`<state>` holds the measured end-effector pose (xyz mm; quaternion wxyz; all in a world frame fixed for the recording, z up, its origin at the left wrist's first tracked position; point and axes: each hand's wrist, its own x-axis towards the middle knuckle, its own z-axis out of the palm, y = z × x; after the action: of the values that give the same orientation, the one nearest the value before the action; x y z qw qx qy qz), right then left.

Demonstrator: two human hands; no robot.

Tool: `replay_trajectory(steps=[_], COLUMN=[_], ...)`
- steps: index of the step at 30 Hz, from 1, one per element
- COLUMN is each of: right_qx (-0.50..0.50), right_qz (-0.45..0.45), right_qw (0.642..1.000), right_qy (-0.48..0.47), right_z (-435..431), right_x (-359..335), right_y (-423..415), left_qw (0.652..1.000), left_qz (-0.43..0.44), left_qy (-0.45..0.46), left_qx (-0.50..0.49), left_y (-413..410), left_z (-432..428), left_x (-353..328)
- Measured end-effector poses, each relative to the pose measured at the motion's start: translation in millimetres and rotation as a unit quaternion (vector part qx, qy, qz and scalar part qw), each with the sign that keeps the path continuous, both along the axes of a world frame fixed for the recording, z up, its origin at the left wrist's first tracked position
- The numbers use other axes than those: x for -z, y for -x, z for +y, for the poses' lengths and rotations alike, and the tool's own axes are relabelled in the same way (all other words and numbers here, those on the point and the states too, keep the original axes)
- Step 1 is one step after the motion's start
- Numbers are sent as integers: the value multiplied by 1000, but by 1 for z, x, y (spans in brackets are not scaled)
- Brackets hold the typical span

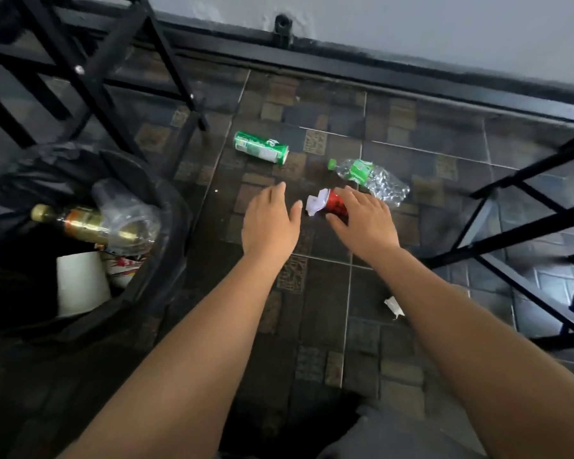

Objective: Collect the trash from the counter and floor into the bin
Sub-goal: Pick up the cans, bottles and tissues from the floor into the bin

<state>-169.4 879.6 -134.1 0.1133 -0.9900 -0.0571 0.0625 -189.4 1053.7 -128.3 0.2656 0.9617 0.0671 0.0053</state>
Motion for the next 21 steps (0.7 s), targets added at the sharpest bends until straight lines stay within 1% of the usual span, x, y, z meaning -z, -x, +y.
replay_trajectory(steps=[2,5,7,10,13,15,17,19,21], right_qx=[34,77,96,121,132,110,47,-11,-51], right_qz=[17,20,27,19,-10,-7,7,16,15], right_qw=[999,997,995,992,991,994,999,999,997], right_qy=[4,2,-2,-15,-23,-13,15,30,49], right_z=[-28,-65,-86,-111,-127,-131,-127,-116,-105], right_x=[14,36,49,68,79,86,94,103,111], right_y=[2,0,-8,-27,-52,-71,-87,-95,-100], left_qw=[998,993,988,987,991,993,989,984,981], left_qz=[37,62,78,91,101,108,126,149,176], left_qy=[-23,-67,-95,-101,-71,-57,-76,-92,-79], left_qx=[36,81,94,92,55,12,-20,-29,-16], left_y=[0,-6,-15,-34,-54,-67,-81,-94,-107], left_z=[-24,-57,-79,-110,-132,-137,-131,-121,-113], left_x=[18,44,60,82,96,103,110,115,119])
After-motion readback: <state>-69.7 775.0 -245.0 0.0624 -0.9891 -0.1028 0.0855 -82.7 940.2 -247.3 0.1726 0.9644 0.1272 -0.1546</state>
